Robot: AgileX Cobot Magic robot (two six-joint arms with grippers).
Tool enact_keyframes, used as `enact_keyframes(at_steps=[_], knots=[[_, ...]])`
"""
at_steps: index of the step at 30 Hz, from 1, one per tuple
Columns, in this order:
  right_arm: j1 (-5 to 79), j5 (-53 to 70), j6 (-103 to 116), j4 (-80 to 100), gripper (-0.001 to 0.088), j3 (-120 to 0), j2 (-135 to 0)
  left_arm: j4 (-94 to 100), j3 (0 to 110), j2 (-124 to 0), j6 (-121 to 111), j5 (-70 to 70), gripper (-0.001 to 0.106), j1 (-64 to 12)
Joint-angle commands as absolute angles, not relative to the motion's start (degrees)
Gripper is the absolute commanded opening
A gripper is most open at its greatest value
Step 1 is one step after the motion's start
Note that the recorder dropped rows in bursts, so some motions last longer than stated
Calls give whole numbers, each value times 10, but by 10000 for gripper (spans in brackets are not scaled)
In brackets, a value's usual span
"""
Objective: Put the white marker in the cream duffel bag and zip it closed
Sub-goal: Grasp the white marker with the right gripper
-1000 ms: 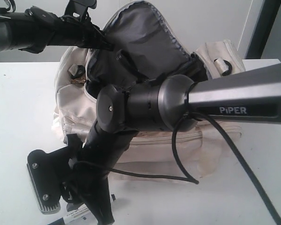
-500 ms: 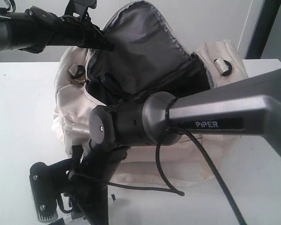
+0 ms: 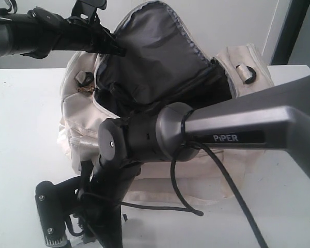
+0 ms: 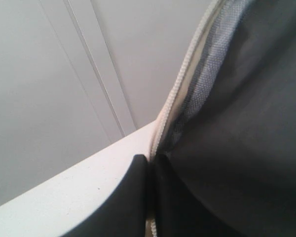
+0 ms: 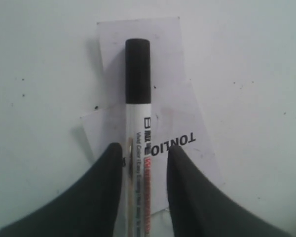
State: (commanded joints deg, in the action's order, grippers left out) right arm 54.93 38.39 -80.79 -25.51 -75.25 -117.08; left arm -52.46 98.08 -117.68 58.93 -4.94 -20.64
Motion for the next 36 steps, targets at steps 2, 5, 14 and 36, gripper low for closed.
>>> enact_keyframes(at_steps=[2,5,14,36], knots=[[549,384,-808,-255,306,-753,-1174,-525,981,-1177,589,-49,0,-206],[549,384,-808,-255,306,-753,-1176,-525,981,-1177,589,-49,0,-206],[549,396,-808,-255,27,-753,-1176,-525,981,-1177,589,-49,0,-206],[549,492,-808,-258,0,-753,-1112,-525,981,-1177,589,-49,0,-206]])
